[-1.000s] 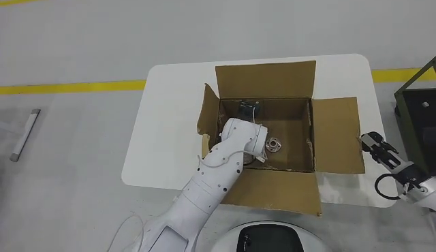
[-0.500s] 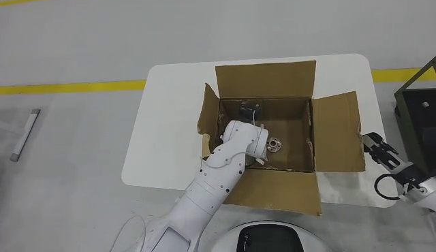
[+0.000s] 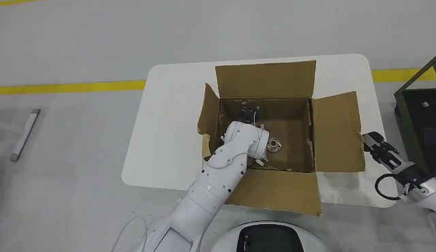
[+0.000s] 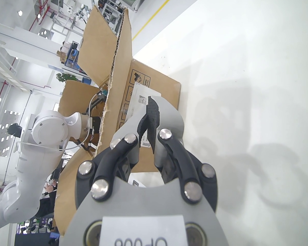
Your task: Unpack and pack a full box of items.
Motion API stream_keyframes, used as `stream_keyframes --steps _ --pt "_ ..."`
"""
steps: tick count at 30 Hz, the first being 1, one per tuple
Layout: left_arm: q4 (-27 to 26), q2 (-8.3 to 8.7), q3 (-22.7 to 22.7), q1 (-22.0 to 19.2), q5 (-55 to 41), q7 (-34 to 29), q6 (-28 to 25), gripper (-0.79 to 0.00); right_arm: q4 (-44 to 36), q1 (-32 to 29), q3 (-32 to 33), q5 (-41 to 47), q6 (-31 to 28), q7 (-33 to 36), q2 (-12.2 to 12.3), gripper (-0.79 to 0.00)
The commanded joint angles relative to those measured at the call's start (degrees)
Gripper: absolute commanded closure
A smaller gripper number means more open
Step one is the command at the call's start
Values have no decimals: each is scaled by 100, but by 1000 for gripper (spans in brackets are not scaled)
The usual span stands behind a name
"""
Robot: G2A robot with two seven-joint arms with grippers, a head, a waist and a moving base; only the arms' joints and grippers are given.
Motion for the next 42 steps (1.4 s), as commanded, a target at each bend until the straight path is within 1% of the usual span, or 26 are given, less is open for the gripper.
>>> stream_keyframes --steps 1,3,5,7,9,10,11,12,15,19,20,21,22,23,24,36,42 --pt "34 -5 -19 12 47 25 -8 0 -10 7 5 5 5 -2 1 0" --pt "19 -8 -55 11 64 26 0 0 -18 17 10 59 -10 -30 -1 -3" --pt "-67 -9 -111 10 69 25 3 0 -39 27 20 194 -88 -131 -9 -28" --pt "-187 -6 -166 15 85 -9 -5 0 -47 20 33 303 -181 -208 -16 -111" --pt "-361 -1 -235 12 97 -61 -22 0 -46 24 33 551 -264 -286 -28 -348" --pt "-478 2 -268 4 105 -96 -42 0 -59 30 22 767 -313 -283 -34 -539" --pt "-588 5 -303 6 104 -149 -58 0 -64 35 29 968 -372 -251 -38 -785" --pt "-760 10 -353 6 103 -225 -84 0 -55 39 50 1206 -435 -191 -40 -785" --pt "-1174 25 -493 15 96 -385 -120 0 -38 58 60 1549 -516 53 -33 -785" --pt "-1635 42 -677 54 35 -546 -145 0 0 87 12 1472 -478 349 -12 -785" --pt "-1751 47 -711 55 55 -566 -167 0 26 94 -32 1433 -452 386 -11 -582" --pt "-1889 51 -762 74 44 -577 -182 0 59 111 -93 1398 -415 411 -10 -342" --pt "-1950 54 -787 84 40 -575 -193 0 77 119 -122 1381 -395 419 -10 -283" --pt "-2029 59 -810 88 84 -562 -219 0 109 131 -152 1329 -358 410 -10 -123" --pt "-2076 65 -819 96 156 -561 -247 0 124 146 -182 1296 -350 385 -11 0" --pt "-2399 69 -1117 111 218 -646 -297 0 159 190 -242 1149 -311 208 -12 0" --pt "-2628 60 -1232 84 145 -685 -317 0 148 202 -147 1176 -306 185 -5 0"
